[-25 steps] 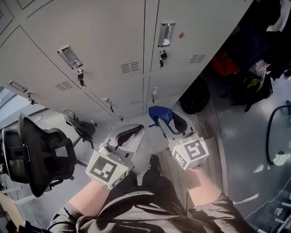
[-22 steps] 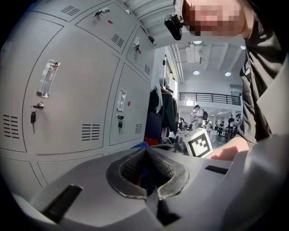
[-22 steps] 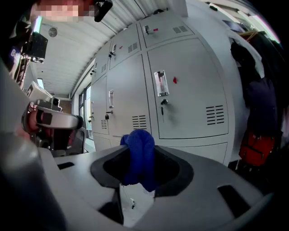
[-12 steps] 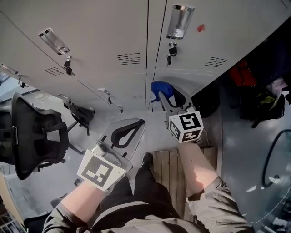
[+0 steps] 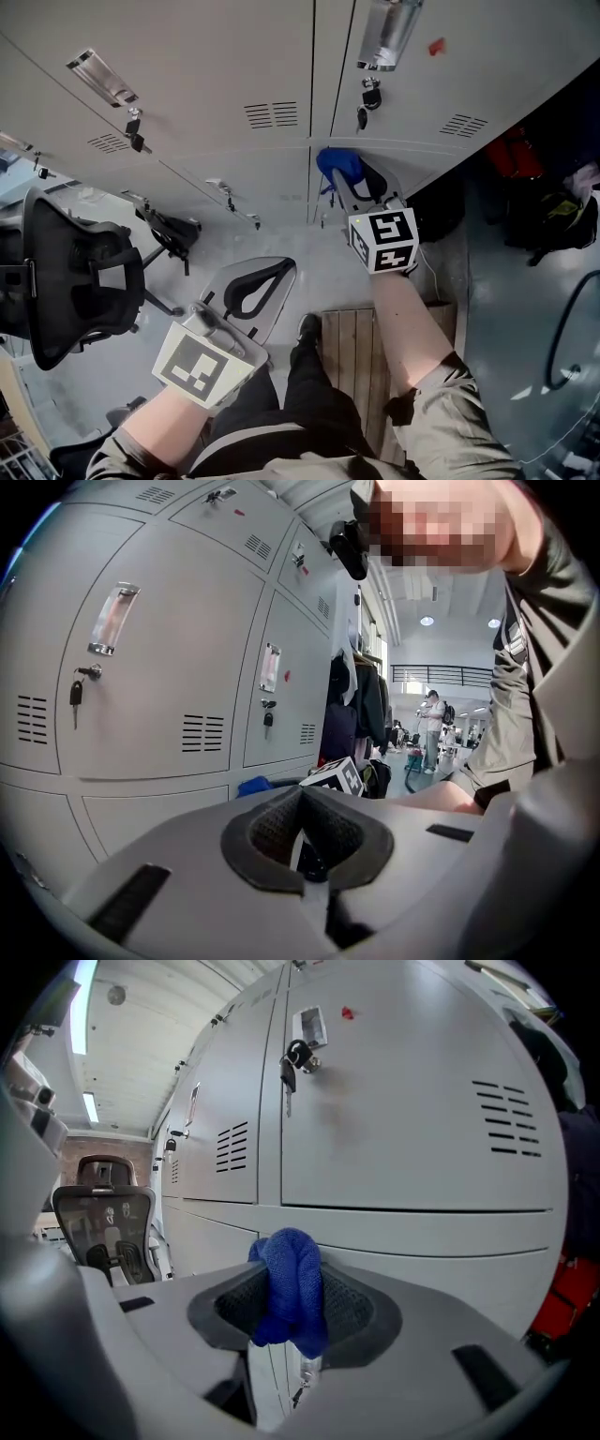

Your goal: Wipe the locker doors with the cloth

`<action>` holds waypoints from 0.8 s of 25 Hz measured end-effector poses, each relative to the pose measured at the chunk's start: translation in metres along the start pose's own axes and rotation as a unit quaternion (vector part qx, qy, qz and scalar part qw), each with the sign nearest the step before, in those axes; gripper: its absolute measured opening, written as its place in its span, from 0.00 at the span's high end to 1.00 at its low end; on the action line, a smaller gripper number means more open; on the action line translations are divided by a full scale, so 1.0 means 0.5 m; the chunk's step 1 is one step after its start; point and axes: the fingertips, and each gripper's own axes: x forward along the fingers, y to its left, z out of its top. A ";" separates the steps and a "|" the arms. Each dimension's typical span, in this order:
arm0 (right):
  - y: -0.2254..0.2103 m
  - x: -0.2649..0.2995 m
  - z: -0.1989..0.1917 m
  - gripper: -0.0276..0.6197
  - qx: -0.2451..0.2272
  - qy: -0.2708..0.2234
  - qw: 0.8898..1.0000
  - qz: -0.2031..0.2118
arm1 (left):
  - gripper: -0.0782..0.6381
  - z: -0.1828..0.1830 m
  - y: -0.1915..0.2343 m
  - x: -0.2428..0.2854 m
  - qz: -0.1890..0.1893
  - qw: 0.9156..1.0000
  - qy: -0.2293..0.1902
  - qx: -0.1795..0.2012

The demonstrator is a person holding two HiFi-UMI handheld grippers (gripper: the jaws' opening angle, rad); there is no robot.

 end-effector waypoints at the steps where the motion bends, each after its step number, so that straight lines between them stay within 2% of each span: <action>1: -0.002 0.002 0.000 0.72 0.000 -0.002 1.000 0.000 | 0.88 -0.005 0.001 0.002 -0.001 1.000 0.004 -0.001; 9: -0.041 -0.014 -0.003 0.72 0.002 -0.011 1.000 -0.012 | 0.88 -0.035 -0.020 0.028 -0.012 1.000 0.015 -0.013; 20: -0.233 -0.116 -0.029 0.72 -0.009 -0.003 0.997 -0.076 | 0.88 -0.032 -0.063 0.084 -0.039 0.999 0.026 0.000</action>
